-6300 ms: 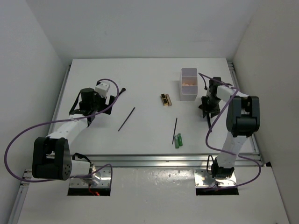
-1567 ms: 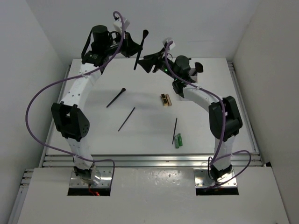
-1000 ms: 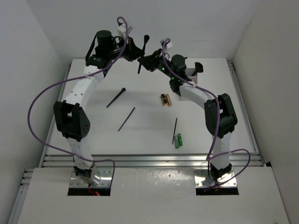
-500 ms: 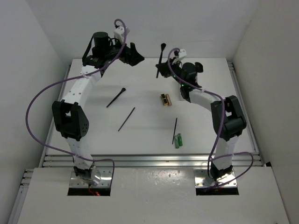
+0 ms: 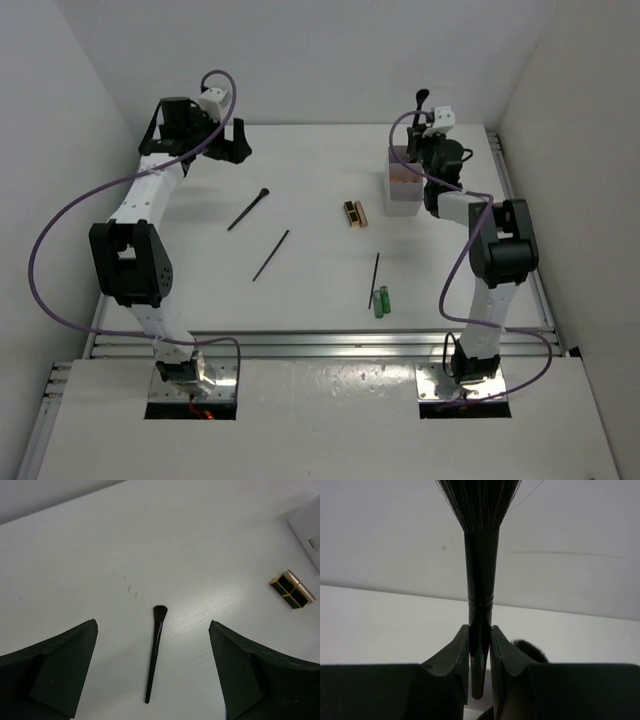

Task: Organize the makeup

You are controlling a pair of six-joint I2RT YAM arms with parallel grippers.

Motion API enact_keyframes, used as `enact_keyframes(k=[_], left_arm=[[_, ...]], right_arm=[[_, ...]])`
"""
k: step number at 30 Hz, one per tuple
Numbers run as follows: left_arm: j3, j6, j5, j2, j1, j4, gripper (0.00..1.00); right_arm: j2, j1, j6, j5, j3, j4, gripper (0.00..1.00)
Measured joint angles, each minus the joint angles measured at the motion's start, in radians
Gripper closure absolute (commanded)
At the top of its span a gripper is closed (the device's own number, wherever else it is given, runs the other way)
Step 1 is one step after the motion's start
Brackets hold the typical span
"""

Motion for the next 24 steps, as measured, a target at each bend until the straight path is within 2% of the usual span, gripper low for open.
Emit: enact_keyframes(k=[10,12,14,18,21,24], left_arm=[[-0.071,0.017,-0.032,-0.001,0.005,-0.026,0.00],[-0.077,0.023,-0.036,-0.001,0.005,-0.026,0.00],[-0.091,0.040,-0.048,-0.001,0.003,-0.020,0.00],[-0.153,0.116,-0.136,0.000,-0.025,-0.023,0.01],[-0.182,0.179,-0.222,0.026,-0.076,-0.037,0.03],[-0.183,0.214,-0.269,0.077,-0.122,-0.038,0.03]], right_arm=[[0.172,-0.005,-0.001,0.011,0.059,0.038,1.00],[0.175,-0.002,0.003,0.011,0.053,0.047,0.93],[0.175,0.003,0.007,0.013,0.034,0.074,0.78],[0.171,0.010,0.017,0.021,-0.024,0.121,0.61],[0.159,0.015,0.015,0.030,-0.060,0.121,0.51],[0.146,0.016,0.012,0.045,-0.077,0.120,0.49]])
